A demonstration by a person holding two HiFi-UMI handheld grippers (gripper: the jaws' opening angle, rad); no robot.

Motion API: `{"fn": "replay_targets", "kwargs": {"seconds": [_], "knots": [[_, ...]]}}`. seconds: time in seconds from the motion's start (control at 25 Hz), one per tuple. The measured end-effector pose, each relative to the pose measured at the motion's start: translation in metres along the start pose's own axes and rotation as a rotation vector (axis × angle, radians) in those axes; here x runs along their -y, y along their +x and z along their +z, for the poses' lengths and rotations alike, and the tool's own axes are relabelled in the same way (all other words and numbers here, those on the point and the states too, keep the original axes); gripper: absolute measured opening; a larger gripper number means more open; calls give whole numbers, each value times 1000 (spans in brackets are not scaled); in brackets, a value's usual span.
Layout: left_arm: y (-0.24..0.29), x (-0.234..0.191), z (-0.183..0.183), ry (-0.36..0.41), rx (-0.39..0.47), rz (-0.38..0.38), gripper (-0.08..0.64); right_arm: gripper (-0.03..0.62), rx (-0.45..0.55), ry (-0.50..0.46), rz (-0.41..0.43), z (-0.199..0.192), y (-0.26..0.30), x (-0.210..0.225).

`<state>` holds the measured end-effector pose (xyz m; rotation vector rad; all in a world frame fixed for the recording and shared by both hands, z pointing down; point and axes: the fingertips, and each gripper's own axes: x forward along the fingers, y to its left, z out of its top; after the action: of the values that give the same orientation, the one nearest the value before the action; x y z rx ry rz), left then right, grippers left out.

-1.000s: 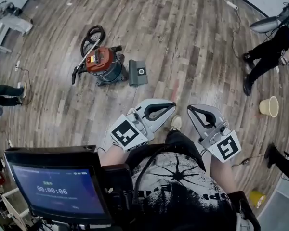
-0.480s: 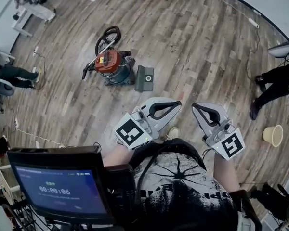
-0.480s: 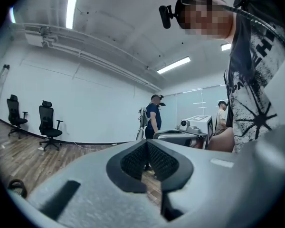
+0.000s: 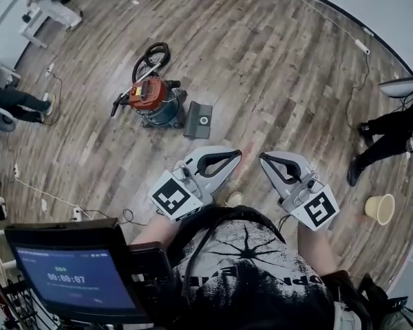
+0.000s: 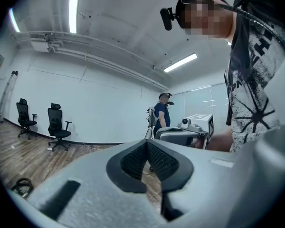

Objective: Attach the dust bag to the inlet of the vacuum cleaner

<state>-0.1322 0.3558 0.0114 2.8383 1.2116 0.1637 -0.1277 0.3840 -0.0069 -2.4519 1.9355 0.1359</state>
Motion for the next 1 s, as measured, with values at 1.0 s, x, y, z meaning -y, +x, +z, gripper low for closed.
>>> {"fn": "replay_targets", "kwargs": {"seconds": [1.0], "knots": [[28,-223,25,19,65,-144,3,5,-116,-73,-91,-10,174,135]]}}
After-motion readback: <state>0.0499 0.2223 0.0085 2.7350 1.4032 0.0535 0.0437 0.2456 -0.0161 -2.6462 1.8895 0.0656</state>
